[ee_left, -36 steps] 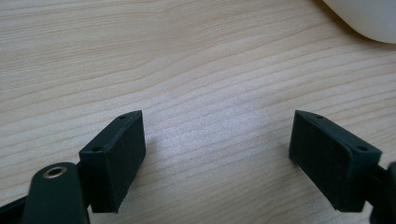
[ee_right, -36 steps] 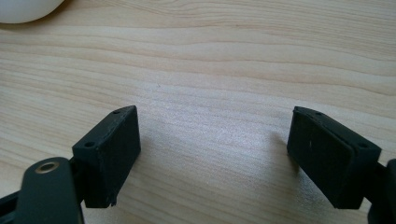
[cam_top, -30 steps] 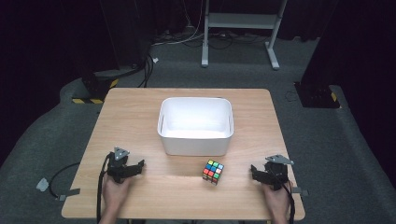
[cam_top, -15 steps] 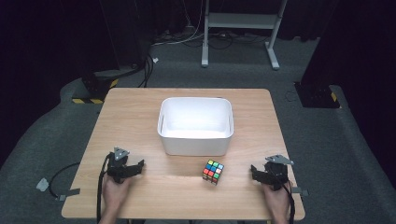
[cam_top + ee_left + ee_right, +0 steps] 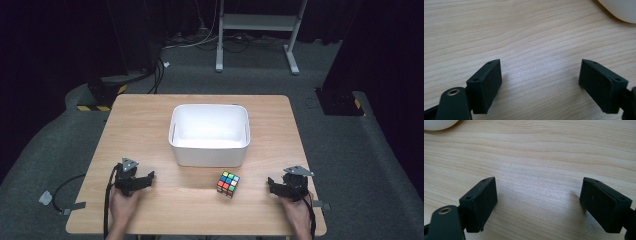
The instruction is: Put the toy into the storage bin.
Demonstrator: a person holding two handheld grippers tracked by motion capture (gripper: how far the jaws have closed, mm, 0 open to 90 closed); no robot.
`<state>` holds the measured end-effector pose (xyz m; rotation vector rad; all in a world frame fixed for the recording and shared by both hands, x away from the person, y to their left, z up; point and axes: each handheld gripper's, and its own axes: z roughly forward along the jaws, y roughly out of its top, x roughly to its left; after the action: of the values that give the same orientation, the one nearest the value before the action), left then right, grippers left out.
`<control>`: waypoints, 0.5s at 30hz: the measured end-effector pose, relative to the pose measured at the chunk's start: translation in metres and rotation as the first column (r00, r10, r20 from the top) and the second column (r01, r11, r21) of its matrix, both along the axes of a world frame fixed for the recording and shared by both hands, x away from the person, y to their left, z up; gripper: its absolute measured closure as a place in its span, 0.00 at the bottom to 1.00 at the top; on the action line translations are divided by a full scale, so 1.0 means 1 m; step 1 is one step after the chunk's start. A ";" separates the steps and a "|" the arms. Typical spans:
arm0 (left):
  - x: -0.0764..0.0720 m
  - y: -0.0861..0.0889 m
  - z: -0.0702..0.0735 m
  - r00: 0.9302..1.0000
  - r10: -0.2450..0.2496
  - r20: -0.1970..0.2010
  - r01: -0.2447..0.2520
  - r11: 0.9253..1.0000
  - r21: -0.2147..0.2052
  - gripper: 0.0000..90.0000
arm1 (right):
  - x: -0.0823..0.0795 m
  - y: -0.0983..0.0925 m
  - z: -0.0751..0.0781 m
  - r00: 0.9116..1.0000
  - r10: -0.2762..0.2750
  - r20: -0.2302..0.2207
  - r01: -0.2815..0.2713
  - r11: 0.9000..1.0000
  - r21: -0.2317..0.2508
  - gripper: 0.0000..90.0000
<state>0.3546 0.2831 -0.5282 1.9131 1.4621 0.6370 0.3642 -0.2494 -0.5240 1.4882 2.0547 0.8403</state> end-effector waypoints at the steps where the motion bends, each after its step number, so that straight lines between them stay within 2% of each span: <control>1: 0.000 0.000 0.000 1.000 0.000 0.000 0.000 1.000 0.000 0.21 | 0.000 0.000 0.000 1.000 0.000 0.000 0.000 1.000 0.000 0.16; 11: 0.000 0.000 0.000 1.000 0.000 -0.001 0.000 1.000 0.000 0.21 | -0.006 0.003 0.001 1.000 0.011 -0.001 -0.011 1.000 -0.006 0.17; 12: 0.000 0.000 0.000 1.000 0.000 -0.001 0.000 1.000 0.000 0.21 | -0.007 0.004 0.001 1.000 0.013 0.004 -0.013 1.000 -0.007 0.17; 13: 0.000 0.000 0.000 1.000 0.000 -0.001 0.000 1.000 -0.001 0.21 | -0.011 0.008 0.002 1.000 0.021 0.020 -0.020 0.999 -0.027 0.19; 15: 0.000 0.000 0.000 1.000 -0.001 -0.001 0.001 1.000 -0.001 0.21 | -0.014 0.010 0.003 0.999 0.029 0.032 -0.029 0.999 -0.027 0.19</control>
<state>0.3542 0.2834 -0.5281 1.9134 1.4622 0.6352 0.3505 -0.2395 -0.5209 1.4246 2.0601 0.8400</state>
